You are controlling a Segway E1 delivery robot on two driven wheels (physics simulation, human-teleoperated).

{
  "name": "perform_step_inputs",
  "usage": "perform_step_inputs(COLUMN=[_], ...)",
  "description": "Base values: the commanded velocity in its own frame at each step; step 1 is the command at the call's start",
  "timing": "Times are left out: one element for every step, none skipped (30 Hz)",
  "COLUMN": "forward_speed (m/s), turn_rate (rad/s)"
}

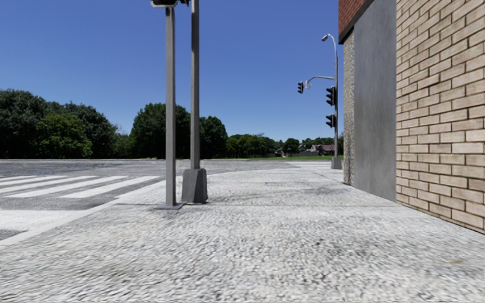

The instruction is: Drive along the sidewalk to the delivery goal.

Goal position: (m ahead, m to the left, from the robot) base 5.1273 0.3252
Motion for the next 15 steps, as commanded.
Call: perform_step_inputs(forward_speed=[1.43,1.43,1.42,1.42,1.42,1.42,1.42,1.42,1.42,1.42,1.42,1.42,1.46,1.49,1.49], turn_rate=[0.00,0.00,0.00,0.00,0.00,-0.05,-0.05,-0.21,-0.26,-0.27,-0.27,-0.21,0.00,0.00,0.00])
